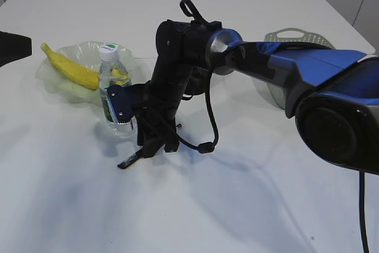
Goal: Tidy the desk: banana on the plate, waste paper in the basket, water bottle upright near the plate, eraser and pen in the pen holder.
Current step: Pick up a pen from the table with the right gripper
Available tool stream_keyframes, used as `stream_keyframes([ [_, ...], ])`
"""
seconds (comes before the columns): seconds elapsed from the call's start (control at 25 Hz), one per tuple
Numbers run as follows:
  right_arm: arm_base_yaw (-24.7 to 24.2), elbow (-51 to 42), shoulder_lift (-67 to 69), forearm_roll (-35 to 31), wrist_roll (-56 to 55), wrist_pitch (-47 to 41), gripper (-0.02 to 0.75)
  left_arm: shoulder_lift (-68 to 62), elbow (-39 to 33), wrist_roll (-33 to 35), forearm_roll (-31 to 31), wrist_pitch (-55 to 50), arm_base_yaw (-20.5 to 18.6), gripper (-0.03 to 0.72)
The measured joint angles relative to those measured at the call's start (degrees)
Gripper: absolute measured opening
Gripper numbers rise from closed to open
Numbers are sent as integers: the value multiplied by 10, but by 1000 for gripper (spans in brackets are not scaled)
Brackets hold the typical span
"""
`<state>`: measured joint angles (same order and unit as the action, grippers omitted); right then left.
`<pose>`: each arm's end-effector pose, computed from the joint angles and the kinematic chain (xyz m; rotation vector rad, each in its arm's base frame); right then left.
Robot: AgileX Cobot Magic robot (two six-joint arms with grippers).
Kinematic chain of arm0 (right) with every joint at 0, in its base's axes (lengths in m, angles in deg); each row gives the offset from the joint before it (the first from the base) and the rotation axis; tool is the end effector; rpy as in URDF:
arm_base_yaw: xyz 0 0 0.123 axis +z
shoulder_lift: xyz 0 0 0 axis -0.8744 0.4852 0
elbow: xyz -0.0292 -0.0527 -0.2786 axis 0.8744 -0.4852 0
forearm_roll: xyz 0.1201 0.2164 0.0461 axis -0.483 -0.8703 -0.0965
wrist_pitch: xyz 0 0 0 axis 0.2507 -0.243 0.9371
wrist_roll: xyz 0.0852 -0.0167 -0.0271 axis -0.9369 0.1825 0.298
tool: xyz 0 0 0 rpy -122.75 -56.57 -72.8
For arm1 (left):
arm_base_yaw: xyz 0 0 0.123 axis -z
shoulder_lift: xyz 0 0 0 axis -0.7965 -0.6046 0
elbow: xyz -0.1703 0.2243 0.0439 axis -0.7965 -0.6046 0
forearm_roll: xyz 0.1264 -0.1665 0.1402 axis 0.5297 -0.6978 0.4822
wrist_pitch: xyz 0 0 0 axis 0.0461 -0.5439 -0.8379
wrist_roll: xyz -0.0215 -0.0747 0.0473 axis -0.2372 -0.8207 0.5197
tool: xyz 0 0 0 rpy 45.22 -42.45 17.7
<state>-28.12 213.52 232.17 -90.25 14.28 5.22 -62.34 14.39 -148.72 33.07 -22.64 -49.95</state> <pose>0.4204 0.3060 0.1256 -2.3851 1.5717 0.3464 0.2261 -0.0456 0.2947 0.2880 1.9915 -0.4264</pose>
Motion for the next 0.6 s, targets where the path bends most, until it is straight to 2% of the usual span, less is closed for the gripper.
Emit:
stream_keyframes([
  [0.6, -1, 1, 2, 7, -9, -2, 240, 0, 0, 0, 0, 0, 0, 514],
])
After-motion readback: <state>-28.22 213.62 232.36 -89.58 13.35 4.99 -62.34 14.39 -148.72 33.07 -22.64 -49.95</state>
